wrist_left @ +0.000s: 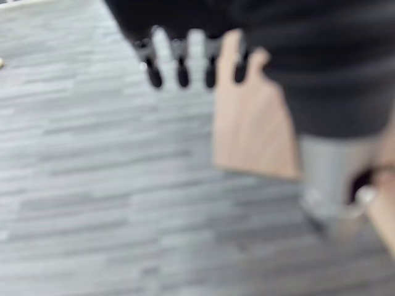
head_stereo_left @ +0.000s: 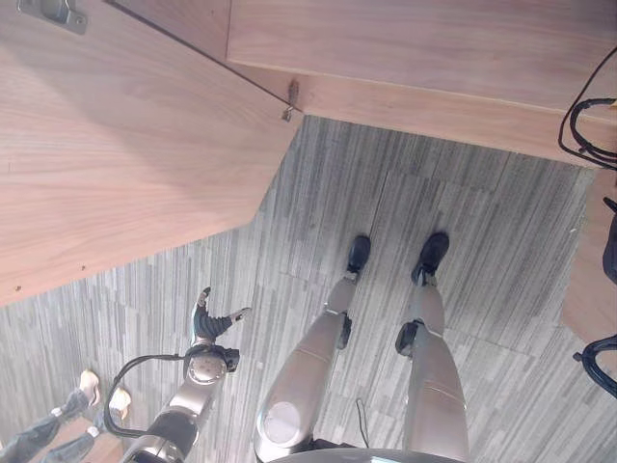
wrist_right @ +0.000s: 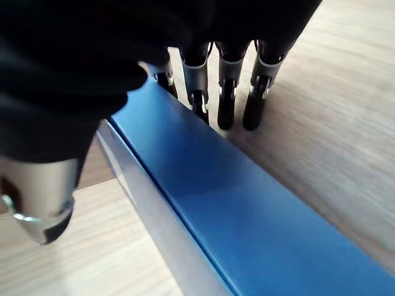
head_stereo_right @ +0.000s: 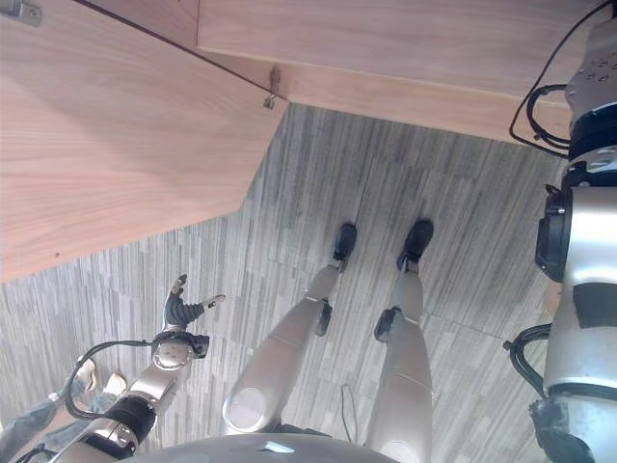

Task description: Put the empty folder in the office cabinet

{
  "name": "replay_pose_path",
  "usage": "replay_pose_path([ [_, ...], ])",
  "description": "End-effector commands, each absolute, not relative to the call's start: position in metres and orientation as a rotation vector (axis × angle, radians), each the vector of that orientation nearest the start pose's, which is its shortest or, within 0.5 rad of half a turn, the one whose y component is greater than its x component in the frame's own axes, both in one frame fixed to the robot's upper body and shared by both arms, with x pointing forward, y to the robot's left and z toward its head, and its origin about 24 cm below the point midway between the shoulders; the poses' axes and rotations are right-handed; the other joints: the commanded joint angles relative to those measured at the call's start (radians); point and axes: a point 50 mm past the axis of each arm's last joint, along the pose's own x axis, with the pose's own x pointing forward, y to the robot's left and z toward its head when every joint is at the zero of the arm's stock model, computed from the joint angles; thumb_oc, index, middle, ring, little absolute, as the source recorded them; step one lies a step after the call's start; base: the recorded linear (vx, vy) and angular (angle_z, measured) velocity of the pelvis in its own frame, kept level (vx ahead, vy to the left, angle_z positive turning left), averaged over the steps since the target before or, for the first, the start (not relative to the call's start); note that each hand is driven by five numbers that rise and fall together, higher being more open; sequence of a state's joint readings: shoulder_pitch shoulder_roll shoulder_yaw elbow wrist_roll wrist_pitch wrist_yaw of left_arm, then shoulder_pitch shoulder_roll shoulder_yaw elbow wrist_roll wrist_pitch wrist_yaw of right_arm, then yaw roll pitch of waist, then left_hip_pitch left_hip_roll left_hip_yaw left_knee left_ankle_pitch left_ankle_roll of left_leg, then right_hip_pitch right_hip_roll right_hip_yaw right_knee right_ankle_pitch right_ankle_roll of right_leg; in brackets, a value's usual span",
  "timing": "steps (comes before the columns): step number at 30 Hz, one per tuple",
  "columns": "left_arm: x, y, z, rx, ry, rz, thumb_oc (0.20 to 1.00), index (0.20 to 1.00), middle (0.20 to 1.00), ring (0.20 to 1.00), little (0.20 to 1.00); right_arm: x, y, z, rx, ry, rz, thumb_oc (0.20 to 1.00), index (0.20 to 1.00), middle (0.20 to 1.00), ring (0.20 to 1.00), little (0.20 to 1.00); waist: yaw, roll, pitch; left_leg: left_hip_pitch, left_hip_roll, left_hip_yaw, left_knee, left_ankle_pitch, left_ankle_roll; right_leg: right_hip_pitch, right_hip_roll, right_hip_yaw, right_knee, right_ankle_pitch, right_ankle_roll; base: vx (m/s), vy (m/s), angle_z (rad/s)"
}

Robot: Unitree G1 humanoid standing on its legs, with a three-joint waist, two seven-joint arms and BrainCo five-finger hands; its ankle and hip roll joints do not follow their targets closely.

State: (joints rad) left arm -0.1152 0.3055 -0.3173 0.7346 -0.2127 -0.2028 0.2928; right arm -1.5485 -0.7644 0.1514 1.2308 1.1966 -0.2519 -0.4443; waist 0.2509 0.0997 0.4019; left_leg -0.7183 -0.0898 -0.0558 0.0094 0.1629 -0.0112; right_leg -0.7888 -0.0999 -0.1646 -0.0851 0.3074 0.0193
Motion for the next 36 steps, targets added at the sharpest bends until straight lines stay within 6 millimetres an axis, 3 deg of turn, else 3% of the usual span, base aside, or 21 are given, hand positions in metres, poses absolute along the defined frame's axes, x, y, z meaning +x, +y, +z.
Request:
replay_pose_path([
  [1,0.206,0.235,-0.082,0.353,0.517,0.187,1.0,1.0,1.0,1.0,1.0,0.356,-0.339,0.369,0.632,-0.622,-0.725,1.0,1.0,1.0,1.0,1.0,0.019,0.003,-0.097,0.022,0.049,0.0,-0.097,-0.035,-0.123,0.11,-0.008,0.025,0.008,-0.188,0.121,0.0,0.0,0.0],
  [5,0.206,0.235,-0.082,0.352,0.517,0.187,1.0,1.0,1.0,1.0,1.0,0.356,-0.339,0.369,0.632,-0.622,-0.725,1.0,1.0,1.0,1.0,1.0,0.019,0.003,-0.097,0.022,0.049,0.0,-0.097,-0.035,-0.123,0.11,-0.008,0.025,0.008,-0.187,0.121,0.0,0.0,0.0],
  [14,0.204,0.238,-0.087,0.381,0.557,0.184,1.0,1.0,1.0,1.0,1.0,0.363,-0.342,0.354,0.462,-0.393,-0.786,1.0,1.0,1.0,1.0,1.0,0.009,-0.011,-0.088,0.029,0.058,0.001,-0.097,-0.033,-0.125,0.111,-0.002,0.022,0.013,-0.185,0.116,0.0,0.0,0.0],
  [23,0.202,0.238,-0.092,0.384,0.59,0.202,1.0,1.0,1.0,1.0,1.0,0.352,-0.358,0.348,0.521,-0.321,-0.916,1.0,1.0,1.0,1.0,1.0,0.001,-0.014,-0.079,0.029,0.06,0.003,-0.097,-0.034,-0.127,0.118,-0.002,0.014,0.011,-0.184,0.115,0.0,0.0,0.0],
  [30,0.201,0.237,-0.096,0.379,0.608,0.222,1.0,1.0,1.0,1.0,1.0,0.354,-0.356,0.344,0.528,-0.303,-0.941,1.0,1.0,1.0,1.0,1.0,-0.004,-0.016,-0.068,0.03,0.061,0.004,-0.097,-0.034,-0.128,0.12,-0.003,0.011,0.008,-0.182,0.115,0.0,0.0,0.0],
  [31,0.201,0.237,-0.096,0.378,0.611,0.225,1.0,1.0,1.0,1.0,1.0,0.354,-0.355,0.345,0.528,-0.307,-0.941,0.843,0.843,0.843,0.843,0.843,-0.005,-0.016,-0.066,0.03,0.062,0.004,-0.097,-0.034,-0.127,0.119,-0.002,0.012,0.008,-0.182,0.114,0.0,0.0,0.0],
  [32,0.202,0.236,-0.096,0.375,0.611,0.228,1.0,1.0,1.0,1.0,1.0,0.354,-0.355,0.345,0.525,-0.309,-0.942,0.2,0.2,0.2,0.2,0.2,-0.006,-0.016,-0.064,0.03,0.062,0.004,-0.097,-0.033,-0.127,0.119,-0.002,0.012,0.008,-0.182,0.114,0.0,0.0,0.0],
  [36,0.203,0.234,-0.095,0.365,0.601,0.231,1.0,1.0,1.0,1.0,1.0,0.353,-0.355,0.347,0.514,-0.322,-0.948,0.2,0.2,0.2,0.2,0.2,-0.009,-0.015,-0.057,0.031,0.061,0.007,-0.097,-0.034,-0.126,0.122,-0.002,0.015,0.007,-0.181,0.115,0.0,0.0,0.0],
])
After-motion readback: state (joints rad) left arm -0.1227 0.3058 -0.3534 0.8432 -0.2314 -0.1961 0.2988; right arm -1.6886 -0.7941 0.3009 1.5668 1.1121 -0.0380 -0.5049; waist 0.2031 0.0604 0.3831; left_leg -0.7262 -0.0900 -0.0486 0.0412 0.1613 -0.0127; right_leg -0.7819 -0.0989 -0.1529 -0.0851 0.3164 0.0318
